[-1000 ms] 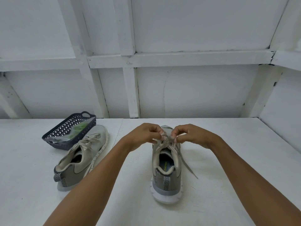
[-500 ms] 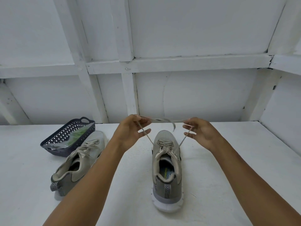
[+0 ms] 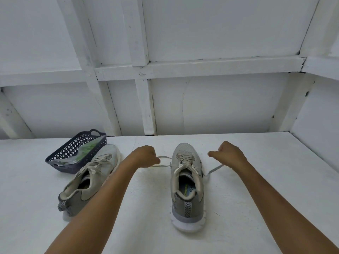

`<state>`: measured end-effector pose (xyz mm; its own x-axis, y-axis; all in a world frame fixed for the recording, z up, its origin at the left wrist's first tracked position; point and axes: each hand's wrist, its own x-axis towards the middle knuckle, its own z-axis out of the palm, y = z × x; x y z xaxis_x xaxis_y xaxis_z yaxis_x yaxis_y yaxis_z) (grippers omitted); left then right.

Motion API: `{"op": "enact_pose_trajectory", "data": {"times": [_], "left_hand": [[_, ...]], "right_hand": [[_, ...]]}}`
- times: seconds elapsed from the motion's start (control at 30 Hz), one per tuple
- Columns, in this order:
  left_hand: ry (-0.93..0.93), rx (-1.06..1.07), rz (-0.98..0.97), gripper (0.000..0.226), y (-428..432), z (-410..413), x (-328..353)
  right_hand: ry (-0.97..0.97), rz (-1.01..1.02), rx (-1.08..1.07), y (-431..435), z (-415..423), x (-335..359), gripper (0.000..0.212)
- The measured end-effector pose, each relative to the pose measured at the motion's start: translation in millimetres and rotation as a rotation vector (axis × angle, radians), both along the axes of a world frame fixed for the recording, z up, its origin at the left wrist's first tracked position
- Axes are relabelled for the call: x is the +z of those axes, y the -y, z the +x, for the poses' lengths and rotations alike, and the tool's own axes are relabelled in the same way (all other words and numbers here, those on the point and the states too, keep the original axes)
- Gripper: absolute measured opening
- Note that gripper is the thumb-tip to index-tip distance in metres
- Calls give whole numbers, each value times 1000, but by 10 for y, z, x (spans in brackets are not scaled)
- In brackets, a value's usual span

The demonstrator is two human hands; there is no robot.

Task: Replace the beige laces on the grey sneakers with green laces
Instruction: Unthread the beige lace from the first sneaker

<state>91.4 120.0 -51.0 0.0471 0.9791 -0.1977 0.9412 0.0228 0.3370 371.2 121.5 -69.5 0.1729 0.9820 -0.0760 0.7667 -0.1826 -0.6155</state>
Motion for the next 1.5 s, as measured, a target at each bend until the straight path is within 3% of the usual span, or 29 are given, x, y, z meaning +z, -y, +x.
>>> {"op": "enact_pose_trajectory", "data": {"times": [0.03, 0.13, 0.27, 0.37, 0.57, 0.8, 0.9, 1.03, 1.13, 1.23, 1.4, 1.5], "left_hand": [[24, -33, 23, 36, 24, 28, 8], [326, -153, 67, 30, 119, 123, 50], [338, -331, -42, 53, 230, 285, 63], [295, -360, -33, 70, 242, 308, -65], [534, -247, -11, 63, 331, 214, -232], [563, -115, 108, 30, 421, 192, -280], [508, -95, 160, 32, 461, 164, -246], [524, -98, 180, 56, 498, 169, -205], [448, -133, 208, 44, 499, 175, -146], [371, -194, 216, 21, 493, 211, -87], [426, -206, 139, 29, 485, 283, -44], [389, -193, 161, 22, 483, 310, -34]], "right_hand": [[-34, 38, 58, 33, -23, 32, 30], [-312, -2, 356, 195, -139, 212, 33], [-172, -129, 570, 263, -261, 251, 41], [-155, -143, 531, 280, -280, 129, 38], [-289, -85, 488, 373, -240, 0, 29], [-299, 9, 560, 430, -199, 8, 33], [-227, 60, 612, 451, -273, 28, 38], [-9, 142, 652, 439, -457, 103, 21], [93, 181, 642, 409, -521, 124, 12], [34, 201, 601, 398, -516, 157, 12], [-222, 150, 407, 415, -466, 117, 16], [-352, 123, 238, 397, -419, 104, 16]]}}
